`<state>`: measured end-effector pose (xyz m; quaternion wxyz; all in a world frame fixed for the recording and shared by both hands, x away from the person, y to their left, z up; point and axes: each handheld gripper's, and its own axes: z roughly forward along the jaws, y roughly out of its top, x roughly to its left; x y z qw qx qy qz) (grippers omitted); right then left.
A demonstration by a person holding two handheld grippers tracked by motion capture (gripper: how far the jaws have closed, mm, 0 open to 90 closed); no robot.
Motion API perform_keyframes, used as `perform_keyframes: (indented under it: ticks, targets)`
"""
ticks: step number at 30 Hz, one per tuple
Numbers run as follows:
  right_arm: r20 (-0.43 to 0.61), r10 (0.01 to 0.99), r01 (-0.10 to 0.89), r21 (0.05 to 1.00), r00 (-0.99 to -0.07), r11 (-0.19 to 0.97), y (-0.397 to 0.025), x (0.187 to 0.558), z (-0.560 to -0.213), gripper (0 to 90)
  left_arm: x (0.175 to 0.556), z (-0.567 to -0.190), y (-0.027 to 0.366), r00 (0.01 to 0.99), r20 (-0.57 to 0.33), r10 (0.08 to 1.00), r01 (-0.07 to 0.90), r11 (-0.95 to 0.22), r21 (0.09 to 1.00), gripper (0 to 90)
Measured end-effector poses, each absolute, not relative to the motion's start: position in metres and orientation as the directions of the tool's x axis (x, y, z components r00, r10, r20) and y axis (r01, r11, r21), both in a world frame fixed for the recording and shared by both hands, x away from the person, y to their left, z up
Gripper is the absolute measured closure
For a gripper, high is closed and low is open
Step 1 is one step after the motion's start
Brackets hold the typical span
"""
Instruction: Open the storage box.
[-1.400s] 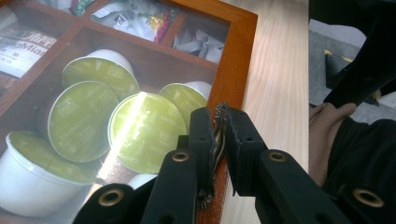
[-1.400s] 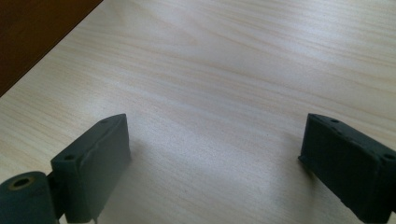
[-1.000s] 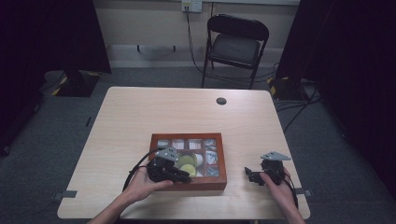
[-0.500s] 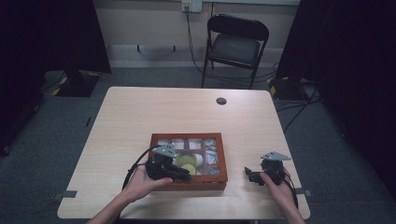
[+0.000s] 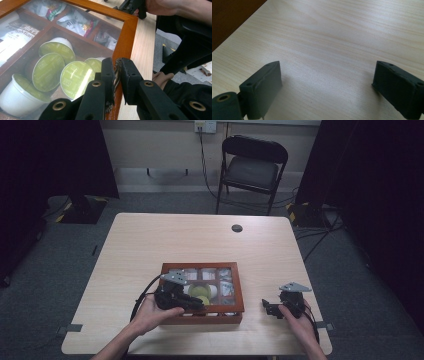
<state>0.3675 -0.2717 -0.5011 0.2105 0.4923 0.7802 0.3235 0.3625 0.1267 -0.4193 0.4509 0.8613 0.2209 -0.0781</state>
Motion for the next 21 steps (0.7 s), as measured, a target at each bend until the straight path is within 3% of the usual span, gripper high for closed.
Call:
perform_keyframes:
  ticks: [21]
  targets:
    - [-0.01,0.904,0.632,0.712,-0.428,0.307,-0.272,0.368,-0.501,7.3,0.369,-0.404,0.127,0.889,-0.343,0.303,0.455,-0.51,0.73,81.3]
